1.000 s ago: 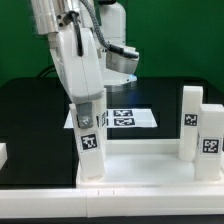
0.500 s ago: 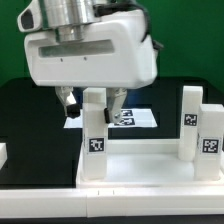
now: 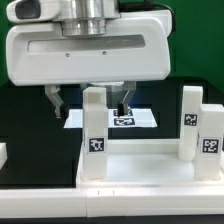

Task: Assemble desk

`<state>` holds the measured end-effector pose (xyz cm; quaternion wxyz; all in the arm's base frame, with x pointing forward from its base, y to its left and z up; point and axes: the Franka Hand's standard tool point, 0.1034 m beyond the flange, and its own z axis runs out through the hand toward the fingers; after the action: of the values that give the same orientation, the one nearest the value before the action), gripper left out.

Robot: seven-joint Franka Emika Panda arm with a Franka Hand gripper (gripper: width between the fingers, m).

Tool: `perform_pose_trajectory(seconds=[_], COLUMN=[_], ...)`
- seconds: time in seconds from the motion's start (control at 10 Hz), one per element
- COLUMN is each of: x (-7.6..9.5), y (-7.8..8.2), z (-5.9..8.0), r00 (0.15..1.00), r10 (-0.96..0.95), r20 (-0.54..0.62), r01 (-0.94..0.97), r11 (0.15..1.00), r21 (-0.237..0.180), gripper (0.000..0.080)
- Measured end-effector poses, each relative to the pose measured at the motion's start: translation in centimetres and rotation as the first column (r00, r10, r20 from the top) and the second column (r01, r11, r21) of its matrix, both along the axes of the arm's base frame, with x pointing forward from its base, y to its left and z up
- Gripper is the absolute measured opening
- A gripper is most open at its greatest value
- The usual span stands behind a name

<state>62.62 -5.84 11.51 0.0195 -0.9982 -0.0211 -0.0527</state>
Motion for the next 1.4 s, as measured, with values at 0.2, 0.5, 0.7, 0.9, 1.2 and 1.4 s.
perform_pose_trajectory(seconds=[0.2,0.5,0.7,0.9,1.2,1.4], x=[-0.2,-0.3,-0.2,0.1,0.1,0.0], y=[-0.1,-0.1,0.1,1.2,1.0,0.9], z=[-0.4,-0.4,-0.4,-0.3,-0.6,-0.6], r00=[1.0,0.993,0.959,0.755,0.251,0.192], r10=[0.014,-0.116,-0.283,-0.654,-0.96,-0.971], r20=[-0.012,-0.018,-0.024,-0.041,-0.121,-0.145], r01=[-0.014,0.116,0.284,0.655,0.966,0.979], r11=[1.0,0.993,0.959,0.754,0.241,0.179], r21=[-0.002,0.011,0.025,0.042,0.09,0.099], gripper=[0.0649,0.0283,0.0284,0.0284,0.0284,0.0285])
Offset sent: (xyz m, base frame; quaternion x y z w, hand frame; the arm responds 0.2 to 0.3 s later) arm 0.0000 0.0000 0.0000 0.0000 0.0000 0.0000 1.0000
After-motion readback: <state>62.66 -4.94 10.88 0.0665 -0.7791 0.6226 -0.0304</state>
